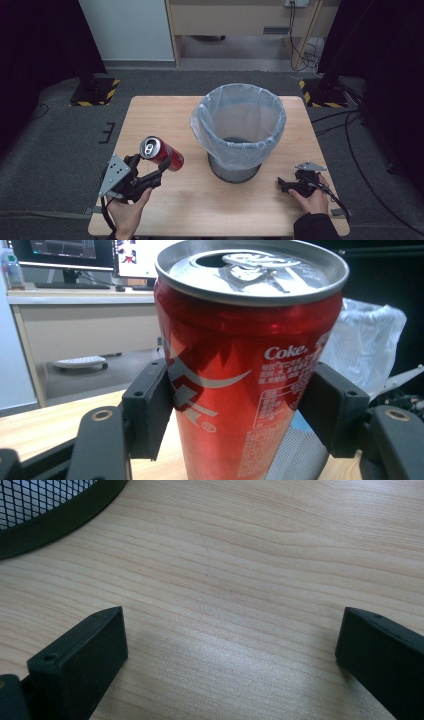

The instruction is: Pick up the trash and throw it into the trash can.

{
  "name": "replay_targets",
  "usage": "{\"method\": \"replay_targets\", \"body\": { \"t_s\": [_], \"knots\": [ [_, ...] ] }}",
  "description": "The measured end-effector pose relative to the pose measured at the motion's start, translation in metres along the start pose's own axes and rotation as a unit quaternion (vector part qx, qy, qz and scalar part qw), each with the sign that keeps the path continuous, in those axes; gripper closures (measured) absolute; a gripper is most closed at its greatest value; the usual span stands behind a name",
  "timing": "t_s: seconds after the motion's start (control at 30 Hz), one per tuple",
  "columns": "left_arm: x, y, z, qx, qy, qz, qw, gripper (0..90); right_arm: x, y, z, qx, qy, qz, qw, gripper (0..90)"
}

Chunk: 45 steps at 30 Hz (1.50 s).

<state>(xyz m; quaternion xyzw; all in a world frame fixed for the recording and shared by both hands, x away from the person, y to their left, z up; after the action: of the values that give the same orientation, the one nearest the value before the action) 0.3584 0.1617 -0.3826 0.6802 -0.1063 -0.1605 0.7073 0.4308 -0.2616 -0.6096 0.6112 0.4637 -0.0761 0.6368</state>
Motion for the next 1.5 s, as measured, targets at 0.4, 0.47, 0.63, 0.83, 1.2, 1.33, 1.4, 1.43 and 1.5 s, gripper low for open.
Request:
{"method": "replay_targets", "body": {
  "t_s": [0.4, 0.47, 0.63, 0.83, 1.2, 1.33, 1.4, 1.43, 1.5],
  "knots": [
    [0.012, 0.020, 0.012, -0.008, -0.009, 0.021, 0.9997, 33.3, 0.000, 0.000, 0.000, 0.000, 0.000, 0.000, 1.0000, 0.5],
    [0.013, 0.023, 0.014, -0.004, -0.010, 0.022, 0.9997, 33.3, 0.000, 0.000, 0.000, 0.000, 0.000, 0.000, 1.0000, 0.5],
    [0.014, 0.031, 0.017, -0.002, -0.012, 0.029, 0.9995, 33.3, 0.000, 0.000, 0.000, 0.000, 0.000, 0.000, 1.0000, 0.5],
    [0.015, 0.043, 0.019, -0.004, -0.013, 0.043, 0.9990, 33.3, 0.000, 0.000, 0.000, 0.000, 0.000, 0.000, 1.0000, 0.5],
    [0.020, 0.067, 0.024, 0.000, -0.018, 0.066, 0.9977, 33.3, 0.000, 0.000, 0.000, 0.000, 0.000, 0.000, 1.0000, 0.5],
    [0.020, 0.074, 0.025, -0.003, -0.019, 0.074, 0.9970, 33.3, 0.000, 0.000, 0.000, 0.001, 0.000, 0.000, 1.0000, 0.5],
    [0.020, 0.080, 0.028, -0.001, -0.021, 0.081, 0.9965, 33.3, 0.000, 0.000, 0.000, 0.001, 0.000, 0.000, 1.0000, 0.5],
    [0.021, 0.082, 0.029, -0.002, -0.022, 0.084, 0.9963, 33.3, 0.000, 0.000, 0.000, 0.001, 0.000, 0.000, 1.0000, 0.4],
    [0.021, 0.084, 0.030, -0.002, -0.023, 0.086, 0.9960, 33.3, 0.000, 0.000, 0.000, 0.000, 0.000, 0.000, 1.0000, 0.5]
  ]
}}
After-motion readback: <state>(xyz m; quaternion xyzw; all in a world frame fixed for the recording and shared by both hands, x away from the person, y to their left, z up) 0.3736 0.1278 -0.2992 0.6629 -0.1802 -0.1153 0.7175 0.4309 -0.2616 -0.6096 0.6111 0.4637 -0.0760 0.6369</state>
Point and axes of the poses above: each handheld gripper's, and its own axes: x roughly forward along the jaws, y roughly out of its top, z roughly to its right, the point moved 10 cm from there along x, roughly forward along the jaws, and after that the axes turned 14 degrees about y, right-handed, at the moved point
